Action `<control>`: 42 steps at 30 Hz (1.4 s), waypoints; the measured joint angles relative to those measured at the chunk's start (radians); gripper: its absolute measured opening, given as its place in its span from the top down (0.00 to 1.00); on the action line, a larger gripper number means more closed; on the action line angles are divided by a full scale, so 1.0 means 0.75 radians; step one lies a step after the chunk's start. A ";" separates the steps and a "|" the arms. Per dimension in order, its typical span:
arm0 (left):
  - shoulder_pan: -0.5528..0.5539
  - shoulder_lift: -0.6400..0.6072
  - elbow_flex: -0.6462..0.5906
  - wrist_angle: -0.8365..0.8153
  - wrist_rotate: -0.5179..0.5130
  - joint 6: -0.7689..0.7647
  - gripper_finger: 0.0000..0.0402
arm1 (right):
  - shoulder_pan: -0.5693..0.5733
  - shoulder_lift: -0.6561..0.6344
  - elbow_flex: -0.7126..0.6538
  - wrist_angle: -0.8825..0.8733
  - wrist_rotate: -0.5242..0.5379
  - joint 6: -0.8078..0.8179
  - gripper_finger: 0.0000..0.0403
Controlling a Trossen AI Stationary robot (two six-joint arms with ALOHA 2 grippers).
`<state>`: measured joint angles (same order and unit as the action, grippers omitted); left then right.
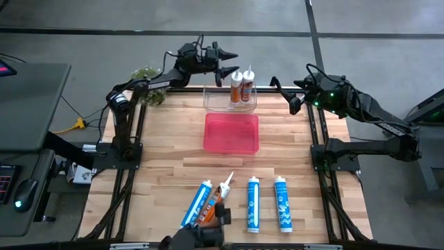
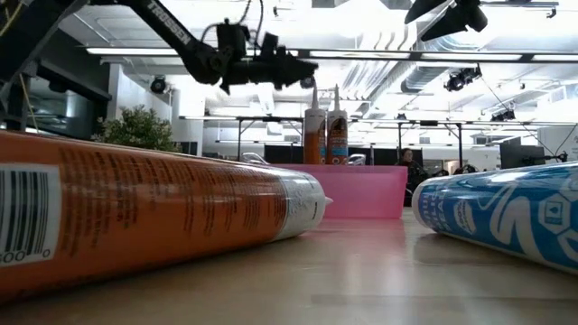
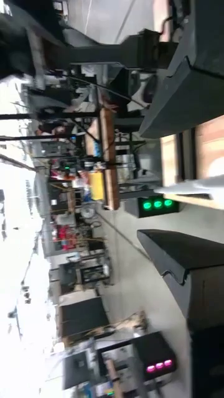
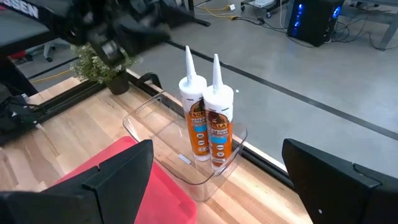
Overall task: Pick & place silicon tubes, Sealant and Lysol wipes
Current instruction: Put the orange sealant into the transparent container
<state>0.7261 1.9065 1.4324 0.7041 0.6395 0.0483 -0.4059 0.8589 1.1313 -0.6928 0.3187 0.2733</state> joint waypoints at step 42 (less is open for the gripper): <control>-0.758 -0.983 0.001 -1.722 -0.713 -0.556 0.39 | 0.000 0.000 0.000 0.002 -0.392 -0.285 0.12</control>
<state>0.1578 1.1694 1.4334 -0.5872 0.1051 -0.3686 -0.4057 0.8589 1.1313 -0.6914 0.0247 0.0596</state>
